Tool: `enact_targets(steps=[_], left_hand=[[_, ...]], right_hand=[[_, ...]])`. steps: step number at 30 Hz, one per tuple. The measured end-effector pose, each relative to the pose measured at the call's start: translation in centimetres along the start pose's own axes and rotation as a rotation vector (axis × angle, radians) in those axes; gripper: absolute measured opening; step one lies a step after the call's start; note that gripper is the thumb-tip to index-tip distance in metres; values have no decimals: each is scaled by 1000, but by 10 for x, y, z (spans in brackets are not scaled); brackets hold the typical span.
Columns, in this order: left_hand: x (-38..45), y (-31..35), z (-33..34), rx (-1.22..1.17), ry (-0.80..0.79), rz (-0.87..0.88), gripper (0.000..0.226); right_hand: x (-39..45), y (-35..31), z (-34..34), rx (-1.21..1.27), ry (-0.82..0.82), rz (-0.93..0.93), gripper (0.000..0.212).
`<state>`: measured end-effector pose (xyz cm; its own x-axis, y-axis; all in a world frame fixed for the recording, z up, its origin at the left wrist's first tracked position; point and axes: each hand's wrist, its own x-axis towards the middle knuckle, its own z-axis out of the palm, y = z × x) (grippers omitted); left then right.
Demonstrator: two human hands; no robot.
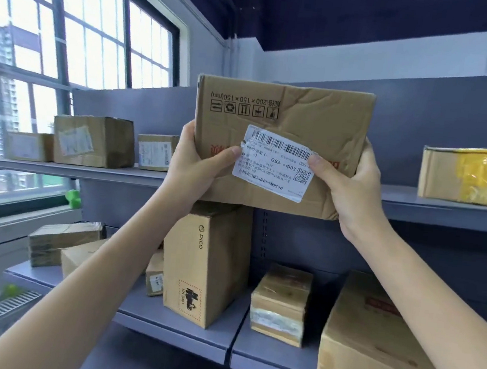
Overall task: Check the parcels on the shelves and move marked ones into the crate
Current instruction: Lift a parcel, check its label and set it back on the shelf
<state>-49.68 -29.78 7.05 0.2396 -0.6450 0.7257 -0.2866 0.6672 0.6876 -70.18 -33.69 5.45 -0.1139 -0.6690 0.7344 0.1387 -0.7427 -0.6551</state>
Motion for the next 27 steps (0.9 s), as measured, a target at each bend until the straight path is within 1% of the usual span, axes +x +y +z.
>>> enact_targets(steps=[2, 6, 12, 19, 22, 25, 27], left_hand=[[2, -1, -4, -2, 25, 23, 61], [-1, -12, -18, 34, 45, 33, 61], [1, -33, -57, 26, 65, 32, 58], [23, -58, -122, -10, 20, 83, 59], [36, -75, -159, -29, -5, 89, 62], [49, -93, -191, -38, -14, 97, 61], [55, -103, -208, -44, -12, 105, 64]], right_hand=[[6, 4, 7, 28, -34, 2, 73], [6, 11, 22, 50, -84, 7, 70], [-7, 19, 60, 12, -99, 7, 72], [-17, 22, 127, -28, -54, -31, 72], [-27, 32, 168, -40, -17, -38, 70], [-33, 42, 204, -38, -10, -21, 66], [-35, 47, 221, -62, -9, -21, 63]])
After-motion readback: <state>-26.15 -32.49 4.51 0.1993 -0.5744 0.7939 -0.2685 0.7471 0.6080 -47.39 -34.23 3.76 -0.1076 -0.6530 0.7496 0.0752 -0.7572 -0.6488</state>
